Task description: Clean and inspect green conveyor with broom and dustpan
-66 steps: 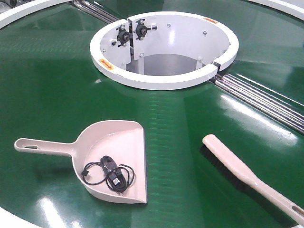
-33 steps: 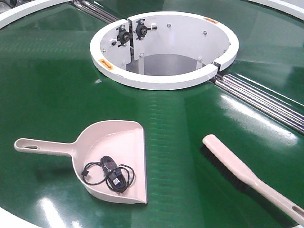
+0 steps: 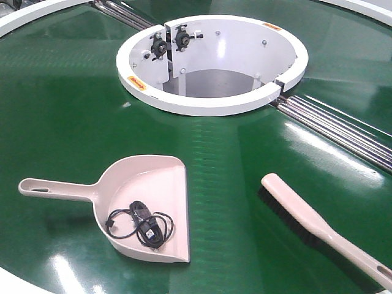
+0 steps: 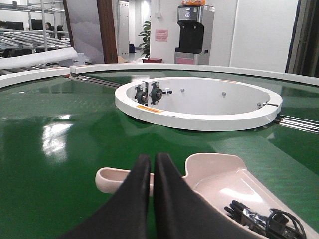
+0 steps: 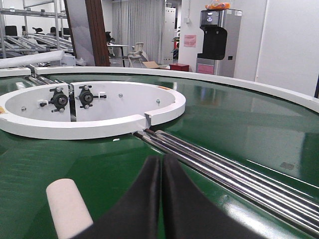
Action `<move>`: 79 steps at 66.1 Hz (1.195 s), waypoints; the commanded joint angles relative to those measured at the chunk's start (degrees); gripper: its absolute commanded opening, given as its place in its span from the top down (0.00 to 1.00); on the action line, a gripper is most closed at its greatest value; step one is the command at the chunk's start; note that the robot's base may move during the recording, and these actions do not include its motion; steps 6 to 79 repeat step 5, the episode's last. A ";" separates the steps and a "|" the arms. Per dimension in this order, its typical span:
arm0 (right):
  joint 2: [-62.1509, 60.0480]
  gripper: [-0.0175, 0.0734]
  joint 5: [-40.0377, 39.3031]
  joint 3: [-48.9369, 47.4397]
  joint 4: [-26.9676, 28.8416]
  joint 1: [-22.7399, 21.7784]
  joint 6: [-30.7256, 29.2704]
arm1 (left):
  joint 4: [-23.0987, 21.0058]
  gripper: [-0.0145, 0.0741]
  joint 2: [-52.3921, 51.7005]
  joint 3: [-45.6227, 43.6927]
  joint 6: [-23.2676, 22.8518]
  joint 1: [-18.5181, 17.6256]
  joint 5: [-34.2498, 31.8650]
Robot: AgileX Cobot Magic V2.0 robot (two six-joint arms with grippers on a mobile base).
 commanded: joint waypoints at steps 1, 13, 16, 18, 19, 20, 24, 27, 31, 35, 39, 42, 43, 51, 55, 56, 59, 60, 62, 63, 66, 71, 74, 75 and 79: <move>-1.03 0.82 -4.50 1.25 -0.17 -0.24 -0.26 | 0.00 0.85 -0.77 1.76 -0.49 -0.54 -4.38; -1.03 0.82 -4.50 1.25 -0.17 -0.24 -0.26 | 0.00 0.85 -0.77 1.76 -0.49 -0.54 -4.38; -1.03 0.82 -4.50 1.25 -0.17 -0.24 -0.26 | 0.00 0.85 -0.77 1.76 -0.49 -0.54 -4.38; -1.03 0.82 -4.50 1.25 -0.17 -0.24 -0.26 | 0.00 0.85 -0.77 1.76 -0.49 -0.54 -4.38; -1.03 0.82 -4.50 1.25 -0.17 -0.24 -0.26 | 0.00 0.85 -0.77 1.76 -0.49 -0.54 -4.38; -1.03 0.82 -4.50 1.25 -0.17 -0.24 -0.26 | 0.00 0.85 -0.77 1.76 -0.49 -0.54 -4.38; -1.03 0.82 -4.50 1.25 -0.17 -0.24 -0.26 | 0.00 0.85 -0.77 1.76 -0.49 -0.54 -4.38; -1.03 0.82 -4.50 1.25 -0.17 -0.24 -0.26 | 0.00 0.85 -0.77 1.76 -0.49 -0.54 -4.38; -1.03 0.82 -4.50 1.25 -0.17 -0.24 -0.26 | 0.00 0.85 -0.77 1.76 -0.49 -0.54 -4.38; -1.03 0.82 -4.50 1.25 -0.17 -0.24 -0.26 | 0.00 0.85 -0.77 1.76 -0.49 -0.54 -4.38; -1.03 0.82 -4.50 1.25 -0.17 -0.24 -0.26 | 0.00 0.85 -0.77 1.76 -0.49 -0.54 -4.38; -1.03 0.82 -4.50 1.25 -0.17 -0.24 -0.26 | 0.00 0.85 -0.77 1.76 -0.49 -0.54 -4.38; -1.03 0.82 -4.50 1.25 -0.17 -0.24 -0.26 | 0.00 0.85 -0.77 1.76 -0.49 -0.54 -4.38; -1.03 0.82 -4.50 1.25 -0.17 -0.24 -0.26 | 0.00 0.85 -0.77 1.76 -0.49 -0.54 -4.38; -1.03 0.82 -4.50 1.25 -0.17 -0.24 -0.26 | 0.00 0.85 -0.77 1.76 -0.49 -0.54 -4.38; -1.03 0.82 -4.50 1.25 -0.17 -0.24 -0.26 | 0.00 0.85 -0.77 1.76 -0.49 -0.54 -4.38; -1.03 0.82 -4.50 1.25 -0.17 -0.24 -0.26 | 0.00 0.85 -0.77 1.76 -0.49 -0.54 -4.38; -1.03 0.82 -4.50 1.25 -0.17 -0.24 -0.26 | 0.00 0.85 -0.77 1.76 -0.49 -0.54 -4.38; -1.03 0.82 -4.50 1.25 -0.17 -0.24 -0.26 | 0.00 0.85 -0.77 1.76 -0.49 -0.54 -4.38; -1.03 0.82 -4.50 1.25 -0.17 -0.24 -0.26 | 0.00 0.85 -0.77 1.76 -0.49 -0.54 -4.38; -1.03 0.82 -4.50 1.25 -0.17 -0.24 -0.26 | 0.00 0.85 -0.77 1.76 -0.49 -0.54 -4.38; -1.03 0.82 -4.50 1.25 -0.17 -0.24 -0.26 | 0.00 0.85 -0.77 1.76 -0.49 -0.54 -4.38; -1.03 0.82 -4.50 1.25 -0.17 -0.24 -0.26 | 0.00 0.85 -0.77 1.76 -0.49 -0.54 -4.38; -1.03 0.82 -4.50 1.25 -0.17 -0.24 -0.26 | 0.00 0.85 -0.77 1.76 -0.49 -0.54 -4.38; -1.03 0.82 -4.50 1.25 -0.17 -0.24 -0.26 | 0.00 0.85 -0.77 1.76 -0.49 -0.54 -4.38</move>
